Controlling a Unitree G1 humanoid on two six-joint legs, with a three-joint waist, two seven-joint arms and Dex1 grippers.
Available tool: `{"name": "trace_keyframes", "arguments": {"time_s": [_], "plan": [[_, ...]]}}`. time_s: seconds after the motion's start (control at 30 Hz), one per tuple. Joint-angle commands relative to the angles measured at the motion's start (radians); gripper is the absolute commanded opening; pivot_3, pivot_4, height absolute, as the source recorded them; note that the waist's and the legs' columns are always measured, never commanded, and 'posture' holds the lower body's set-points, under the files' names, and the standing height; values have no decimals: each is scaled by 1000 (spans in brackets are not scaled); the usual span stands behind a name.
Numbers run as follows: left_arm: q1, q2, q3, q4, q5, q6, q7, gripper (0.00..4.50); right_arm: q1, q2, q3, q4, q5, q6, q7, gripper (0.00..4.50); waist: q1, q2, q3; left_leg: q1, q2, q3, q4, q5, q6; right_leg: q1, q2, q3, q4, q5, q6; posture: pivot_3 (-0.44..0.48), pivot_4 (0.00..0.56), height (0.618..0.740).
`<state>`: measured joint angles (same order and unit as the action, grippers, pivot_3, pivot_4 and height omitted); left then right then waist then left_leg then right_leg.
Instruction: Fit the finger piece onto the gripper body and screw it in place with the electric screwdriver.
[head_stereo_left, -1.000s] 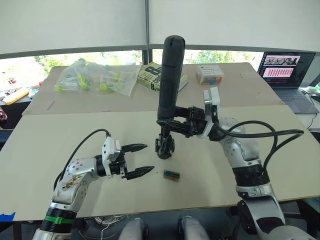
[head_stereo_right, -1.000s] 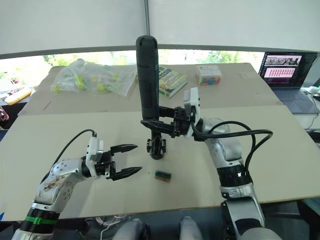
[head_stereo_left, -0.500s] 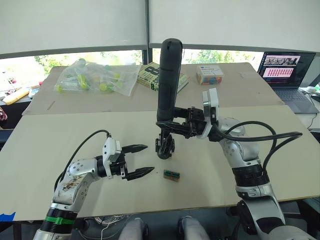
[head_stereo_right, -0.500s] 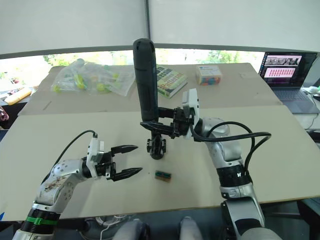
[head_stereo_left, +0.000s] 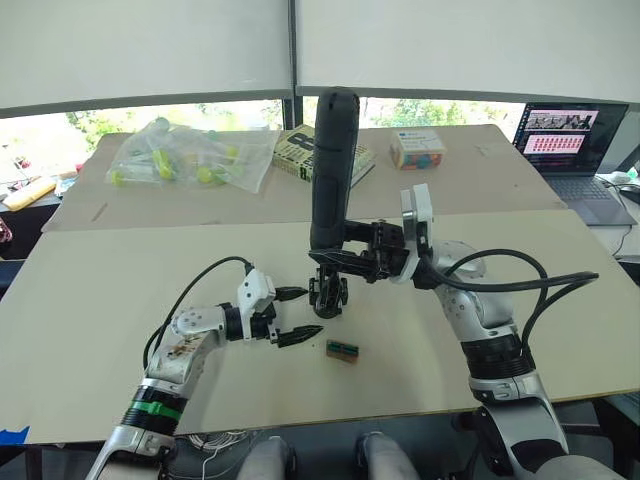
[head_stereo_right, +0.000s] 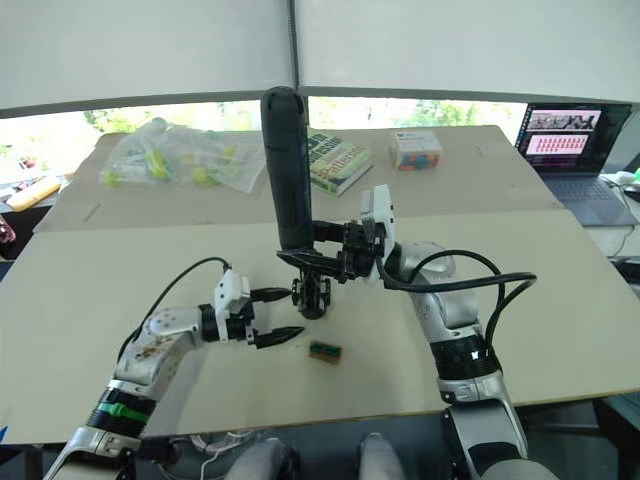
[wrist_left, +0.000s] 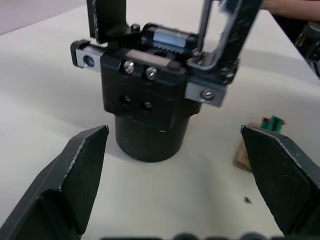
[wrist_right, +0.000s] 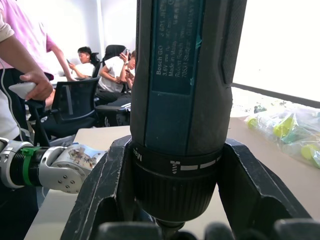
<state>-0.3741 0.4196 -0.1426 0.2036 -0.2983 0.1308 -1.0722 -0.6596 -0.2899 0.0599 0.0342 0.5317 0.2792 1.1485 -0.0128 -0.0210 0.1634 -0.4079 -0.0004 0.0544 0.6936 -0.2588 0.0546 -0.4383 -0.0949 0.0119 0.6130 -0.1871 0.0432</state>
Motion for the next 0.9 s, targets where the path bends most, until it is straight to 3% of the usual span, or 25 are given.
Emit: {"name": "trace_keyframes", "arguments": {"time_s": [0.03,0.9], "plan": [[-36,-18,-11,45,29,-41,2,4500,-10,-4,-10,-30,6,-28,1,1956,0,0,0,0,0,0,0,0,0,0,0,0,0,0,0,0,150,740],[-130,-111,-30,174,81,-73,18,4500,-37,-11,-15,5,3,-29,-5,1956,0,0,0,0,0,0,0,0,0,0,0,0,0,0,0,0,150,740]]}}
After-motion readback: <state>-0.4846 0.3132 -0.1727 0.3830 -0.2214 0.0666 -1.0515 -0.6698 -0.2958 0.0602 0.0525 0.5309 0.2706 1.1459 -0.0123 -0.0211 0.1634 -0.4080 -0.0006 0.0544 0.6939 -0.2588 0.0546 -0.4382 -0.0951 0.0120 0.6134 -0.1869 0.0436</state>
